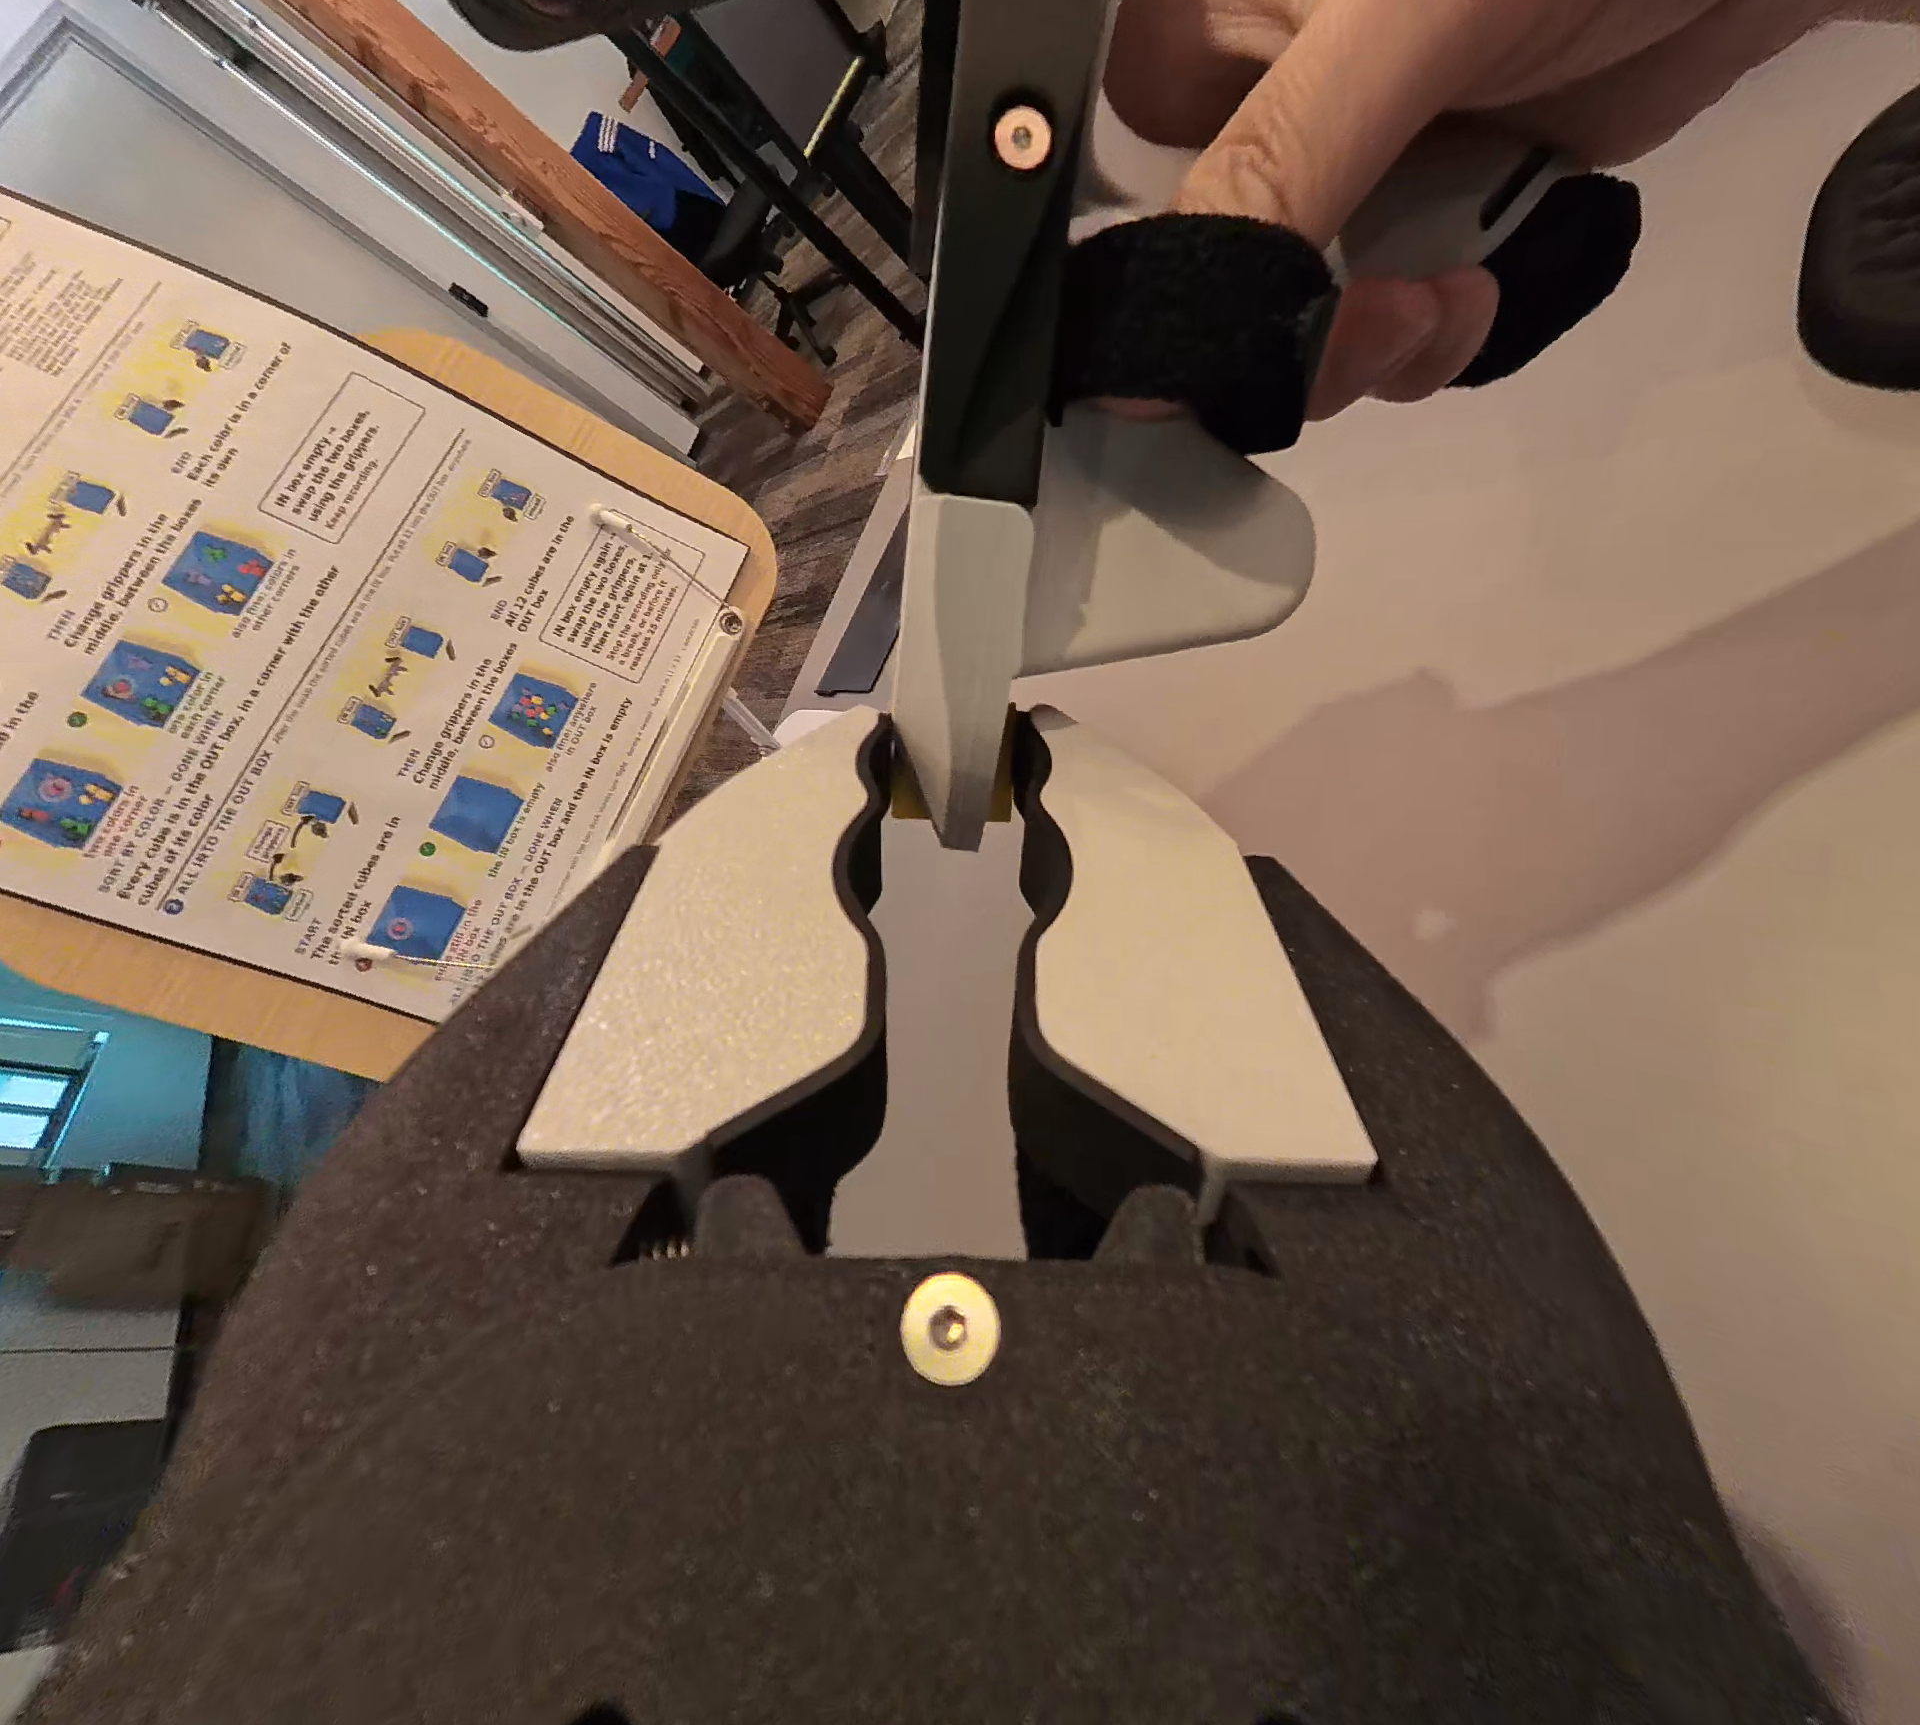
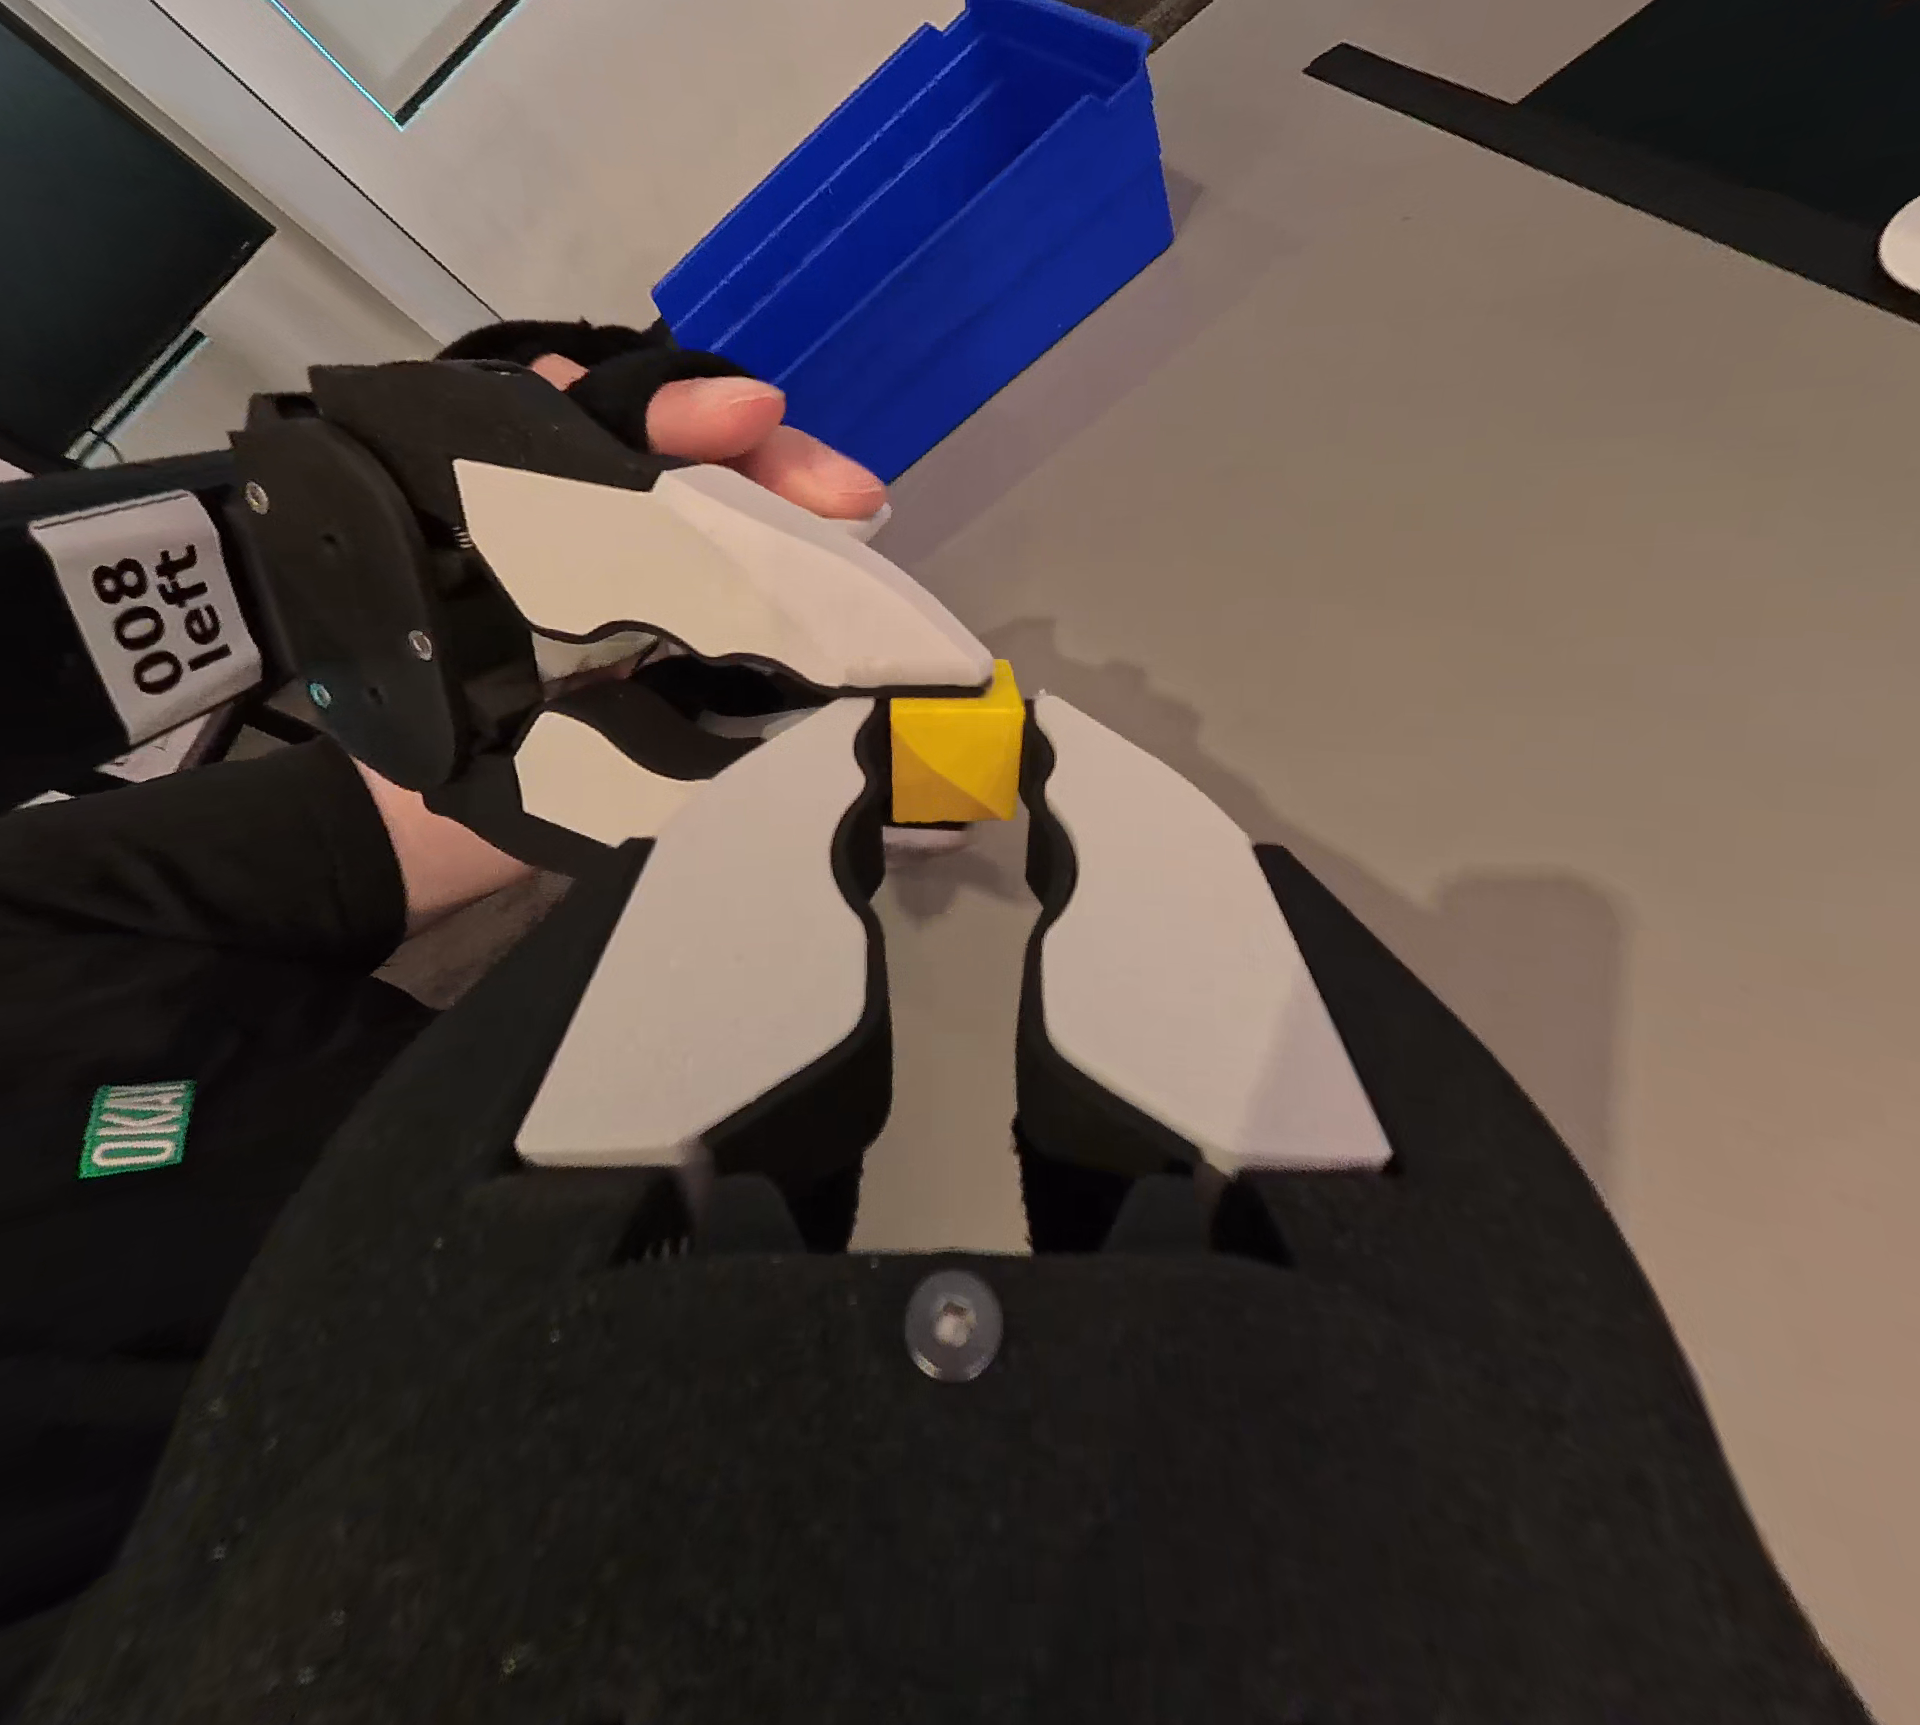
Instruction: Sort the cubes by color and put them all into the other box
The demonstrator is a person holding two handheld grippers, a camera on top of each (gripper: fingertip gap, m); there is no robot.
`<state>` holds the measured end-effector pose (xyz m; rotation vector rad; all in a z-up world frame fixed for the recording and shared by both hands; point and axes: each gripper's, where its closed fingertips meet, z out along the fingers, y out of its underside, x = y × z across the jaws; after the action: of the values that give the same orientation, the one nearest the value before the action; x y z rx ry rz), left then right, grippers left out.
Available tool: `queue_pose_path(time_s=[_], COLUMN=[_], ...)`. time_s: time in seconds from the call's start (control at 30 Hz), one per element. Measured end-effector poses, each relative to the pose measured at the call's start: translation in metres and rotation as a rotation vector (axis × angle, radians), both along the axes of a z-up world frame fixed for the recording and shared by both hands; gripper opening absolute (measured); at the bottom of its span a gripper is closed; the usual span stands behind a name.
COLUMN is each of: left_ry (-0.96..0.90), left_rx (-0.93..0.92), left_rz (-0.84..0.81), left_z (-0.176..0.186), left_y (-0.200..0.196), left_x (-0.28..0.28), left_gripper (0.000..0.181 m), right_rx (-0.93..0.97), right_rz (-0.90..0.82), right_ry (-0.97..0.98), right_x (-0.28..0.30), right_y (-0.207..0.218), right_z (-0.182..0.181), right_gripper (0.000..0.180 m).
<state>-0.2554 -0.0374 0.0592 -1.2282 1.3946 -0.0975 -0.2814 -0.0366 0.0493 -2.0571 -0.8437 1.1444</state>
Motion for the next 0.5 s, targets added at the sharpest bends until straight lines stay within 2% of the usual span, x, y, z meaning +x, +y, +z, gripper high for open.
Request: queue_pose_path(time_s=[0.2,0.37,0.5], left_ry=[-0.025,-0.04,-0.037], left_rx=[-0.064,-0.134,-0.212], left_rz=[0.044,0.118,0.183], left_z=[-0.011,-0.024,-0.043], left_y=[0.003,0.006,0.003], left_x=[-0.006,-0.027,-0.047], left_gripper=[0.038,0.037,0.034], right_rx=[0.027,0.079,0.118], right_rz=[-0.031,-0.107,-0.214], right_ry=[-0.057,-0.141,-0.21], right_x=[0.018,0.065,0.128], right_y=[0.001,-0.002,-0.01], right_z=[-0.004,-0.007,-0.005], right_gripper=[0.022,0.023,0.022])
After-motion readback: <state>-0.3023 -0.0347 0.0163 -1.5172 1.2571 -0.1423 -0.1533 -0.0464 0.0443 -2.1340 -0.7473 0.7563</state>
